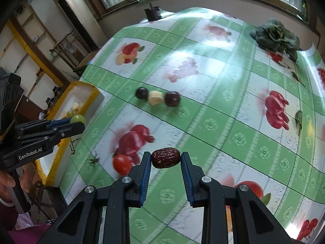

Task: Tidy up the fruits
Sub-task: 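Carry the green grape and red date over the white tray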

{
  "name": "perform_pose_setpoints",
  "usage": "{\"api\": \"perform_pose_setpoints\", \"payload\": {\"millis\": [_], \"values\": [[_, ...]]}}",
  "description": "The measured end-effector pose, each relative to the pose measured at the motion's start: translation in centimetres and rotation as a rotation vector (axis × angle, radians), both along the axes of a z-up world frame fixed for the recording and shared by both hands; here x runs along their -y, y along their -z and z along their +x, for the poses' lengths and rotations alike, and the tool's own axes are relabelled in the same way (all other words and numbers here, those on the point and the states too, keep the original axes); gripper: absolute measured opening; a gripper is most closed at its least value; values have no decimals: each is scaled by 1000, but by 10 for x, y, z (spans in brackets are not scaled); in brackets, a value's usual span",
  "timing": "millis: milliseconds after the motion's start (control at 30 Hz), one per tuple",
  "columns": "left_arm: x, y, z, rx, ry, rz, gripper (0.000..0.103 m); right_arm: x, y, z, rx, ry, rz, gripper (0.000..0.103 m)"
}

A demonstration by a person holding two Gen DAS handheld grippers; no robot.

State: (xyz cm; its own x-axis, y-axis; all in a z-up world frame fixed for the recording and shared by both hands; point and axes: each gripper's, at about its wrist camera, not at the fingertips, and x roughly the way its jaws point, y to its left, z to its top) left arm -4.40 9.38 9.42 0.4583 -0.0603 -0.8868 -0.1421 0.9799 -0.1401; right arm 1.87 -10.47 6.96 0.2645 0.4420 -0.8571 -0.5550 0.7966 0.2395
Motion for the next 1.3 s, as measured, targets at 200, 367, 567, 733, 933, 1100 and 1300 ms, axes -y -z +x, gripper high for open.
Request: {"api": "perform_pose_setpoints", "payload": {"millis": [200,367,567,733,933,1100,1300], "values": [[-25,-7,-20,16,-42,29,25,-30,-12,-16,24,-47,13,29],[-49,-9,-37,23,-87,50,25,-60,-20,-27,39,-96,12,29],[-76,-11,-56,27,-142,58,25,-94,-27,-39,57,-164,7,29],[-96,-9,-70,24,-185,63,25,-122,-31,-51,65,-217,6,29],[-113,-7,-82,23,-226,72,25,-147,-30,-60,67,-255,4,29],[-128,-2,-91,12,-255,70,25,-165,-30,-68,68,-290,1,29],[-141,1,-98,-1,-288,69,25,-185,-25,-73,57,-331,-2,29]]}}
